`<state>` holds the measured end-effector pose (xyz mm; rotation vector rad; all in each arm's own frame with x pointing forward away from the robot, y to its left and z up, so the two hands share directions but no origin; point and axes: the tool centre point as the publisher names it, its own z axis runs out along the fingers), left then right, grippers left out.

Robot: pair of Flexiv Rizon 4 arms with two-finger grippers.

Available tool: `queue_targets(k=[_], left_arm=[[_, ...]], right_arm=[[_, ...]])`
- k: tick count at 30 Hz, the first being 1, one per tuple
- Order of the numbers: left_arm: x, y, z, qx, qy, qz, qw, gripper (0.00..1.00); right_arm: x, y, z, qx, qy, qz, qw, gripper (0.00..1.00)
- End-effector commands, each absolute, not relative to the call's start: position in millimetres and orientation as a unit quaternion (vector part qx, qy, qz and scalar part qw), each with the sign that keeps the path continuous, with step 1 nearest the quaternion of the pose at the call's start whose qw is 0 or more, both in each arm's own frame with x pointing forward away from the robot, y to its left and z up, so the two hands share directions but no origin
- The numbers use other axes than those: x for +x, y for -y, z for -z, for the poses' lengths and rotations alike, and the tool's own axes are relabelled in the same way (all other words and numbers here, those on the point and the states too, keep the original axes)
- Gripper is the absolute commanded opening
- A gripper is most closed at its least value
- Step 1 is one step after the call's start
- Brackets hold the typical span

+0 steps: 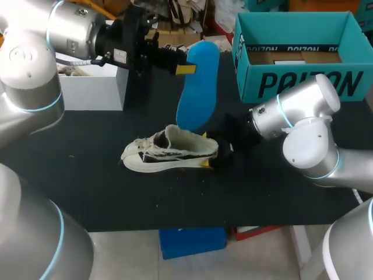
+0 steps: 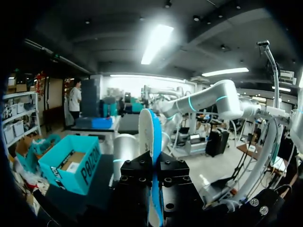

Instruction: Take the shoe out of the shoebox, open the shoe tongue, remove and reinsert the insole, then place the shoe into the shoebox

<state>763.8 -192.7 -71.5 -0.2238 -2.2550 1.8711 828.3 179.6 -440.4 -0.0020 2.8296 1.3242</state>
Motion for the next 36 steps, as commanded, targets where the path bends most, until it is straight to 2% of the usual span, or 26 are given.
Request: queue_targets(k=[1, 7, 11, 20, 36], left_arm=[[766.7, 194.8, 71.0, -0.08, 0.764, -0.631, 0.105, 0.0], [766.0, 189.3, 74.8, -0.063, 0.761, -0.638, 0.102, 0.0], [760.4, 172.2, 76.9, 0.017, 0.722, -0.673, 0.163, 0.0], [748.8, 167.9, 36.3, 0.021, 0.692, -0.69, 0.209, 0.0], [731.5, 148.9, 7.1, 0.014, 0.685, -0.702, 0.196, 0.0]], right_arm=[[828.5, -180.5, 443.3, 0.0, -0.906, -0.423, 0.009, 0.0], [828.5, -180.5, 443.3, 0.0, -0.906, -0.423, 0.009, 0.0], [828.5, -180.5, 443.3, 0.0, -0.906, -0.423, 0.009, 0.0], [828.5, -180.5, 443.3, 0.0, -0.906, -0.423, 0.009, 0.0], [828.5, -180.5, 443.3, 0.0, -0.906, -0.423, 0.009, 0.0]])
